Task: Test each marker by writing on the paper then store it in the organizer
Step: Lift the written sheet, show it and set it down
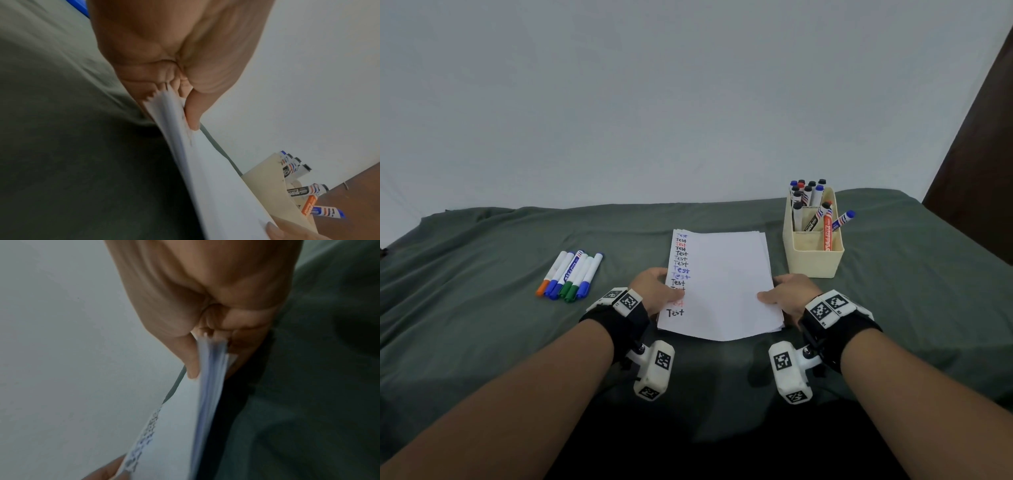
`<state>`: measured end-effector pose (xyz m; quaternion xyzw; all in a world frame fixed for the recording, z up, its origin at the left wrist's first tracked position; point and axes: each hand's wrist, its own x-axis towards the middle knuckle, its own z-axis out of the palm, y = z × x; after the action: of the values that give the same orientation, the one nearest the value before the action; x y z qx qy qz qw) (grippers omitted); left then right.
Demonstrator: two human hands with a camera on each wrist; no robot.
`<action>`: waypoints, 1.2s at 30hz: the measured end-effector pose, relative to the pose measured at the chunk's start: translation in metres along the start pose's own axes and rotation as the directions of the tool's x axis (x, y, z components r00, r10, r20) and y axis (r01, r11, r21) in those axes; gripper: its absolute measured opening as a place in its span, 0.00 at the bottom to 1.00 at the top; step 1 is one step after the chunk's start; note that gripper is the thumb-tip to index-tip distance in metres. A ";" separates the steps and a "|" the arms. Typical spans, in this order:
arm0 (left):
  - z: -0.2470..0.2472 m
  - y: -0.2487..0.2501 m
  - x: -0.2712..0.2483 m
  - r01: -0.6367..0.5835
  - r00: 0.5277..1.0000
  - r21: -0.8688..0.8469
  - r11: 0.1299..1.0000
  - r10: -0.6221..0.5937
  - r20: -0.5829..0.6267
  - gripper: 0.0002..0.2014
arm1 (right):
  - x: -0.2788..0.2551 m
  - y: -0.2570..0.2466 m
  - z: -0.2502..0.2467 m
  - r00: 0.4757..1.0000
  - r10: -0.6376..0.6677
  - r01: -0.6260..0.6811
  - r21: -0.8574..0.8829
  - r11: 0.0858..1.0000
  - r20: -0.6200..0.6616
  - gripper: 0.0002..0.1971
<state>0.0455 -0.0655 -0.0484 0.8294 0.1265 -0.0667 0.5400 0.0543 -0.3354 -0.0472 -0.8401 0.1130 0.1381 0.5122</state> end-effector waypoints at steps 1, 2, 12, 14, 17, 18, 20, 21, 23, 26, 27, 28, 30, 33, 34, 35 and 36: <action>0.000 0.001 0.001 -0.016 1.000 0.006 1.000 0.016 -0.026 0.21 | 0.000 -0.002 0.000 1.000 -0.023 0.022 -0.034 0.999 -0.010 0.11; 0.000 0.003 0.001 -0.046 0.998 0.003 0.999 0.046 -0.051 0.23 | -0.001 -0.004 0.000 0.998 -0.056 0.055 -0.042 0.998 -0.022 0.10; 0.001 0.042 -0.002 -0.440 0.832 0.070 0.895 0.435 -0.345 0.31 | -0.002 -0.035 0.001 0.854 -0.410 0.429 -0.012 0.903 -0.322 0.19; 0.001 0.047 -0.001 -0.473 0.813 0.063 0.879 0.463 -0.353 0.32 | -0.003 -0.039 0.001 0.829 -0.456 0.469 -0.041 0.882 -0.324 0.19; 0.001 0.046 0.001 -0.490 0.798 0.080 0.868 0.484 -0.359 0.30 | -0.003 -0.037 0.001 0.816 -0.478 0.488 -0.056 0.871 -0.325 0.20; 0.001 0.044 0.002 -0.493 0.792 0.091 0.865 0.490 -0.365 0.29 | -0.003 -0.036 0.002 0.816 -0.474 0.483 -0.061 0.873 -0.330 0.20; 0.002 0.041 0.003 -0.501 0.781 0.097 0.860 0.498 -0.378 0.27 | -0.001 -0.034 0.002 0.813 -0.475 0.479 -0.076 0.874 -0.336 0.18; 0.002 0.041 0.004 -0.503 0.779 0.094 0.859 0.498 -0.380 0.26 | 0.001 -0.033 0.001 0.810 -0.480 0.482 -0.086 0.872 -0.337 0.17; 0.002 0.040 0.004 -0.495 0.782 0.104 0.863 0.495 -0.380 0.24 | 0.004 -0.033 0.000 0.804 -0.490 0.484 -0.109 0.868 -0.338 0.16; 0.001 0.037 0.004 -0.472 0.792 0.126 0.872 0.483 -0.373 0.27 | 0.005 -0.032 -0.002 0.811 -0.488 0.473 -0.129 0.871 -0.323 0.17; 0.001 0.035 0.005 -0.470 0.794 0.128 0.874 0.481 -0.371 0.27 | 0.005 -0.031 -0.003 0.811 -0.487 0.473 -0.127 0.872 -0.323 0.18; 0.001 0.033 0.005 -0.470 0.794 0.128 0.874 0.481 -0.371 0.27 | 0.005 -0.030 -0.004 0.809 -0.488 0.477 -0.118 0.871 -0.328 0.19; 0.000 0.033 0.006 -0.473 0.793 0.120 0.873 0.481 -0.374 0.26 | 0.005 -0.029 -0.005 0.798 -0.493 0.504 -0.065 0.861 -0.346 0.19; -0.001 0.038 0.004 -0.497 0.784 0.083 0.864 0.488 -0.384 0.29 | 0.000 -0.034 -0.008 0.772 -0.517 0.555 -0.004 0.832 -0.370 0.22; -0.001 0.042 0.001 -0.519 0.778 0.061 0.853 0.500 -0.379 0.32 | -0.001 -0.037 -0.009 0.766 -0.522 0.570 0.020 0.821 -0.376 0.22; -0.002 0.046 -0.001 -0.547 0.769 0.037 0.836 0.520 -0.371 0.33 | -0.001 -0.040 -0.010 0.760 -0.528 0.581 0.031 0.814 -0.380 0.21; -0.003 0.050 -0.004 -0.574 0.758 0.023 0.819 0.541 -0.365 0.34 | -0.001 -0.043 -0.011 0.751 -0.539 0.592 0.028 0.805 -0.380 0.19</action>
<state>0.0558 -0.0825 -0.0021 0.8020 -0.0279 0.2535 0.5402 0.0689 -0.3255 -0.0067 -0.8053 -0.0470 -0.1861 0.5610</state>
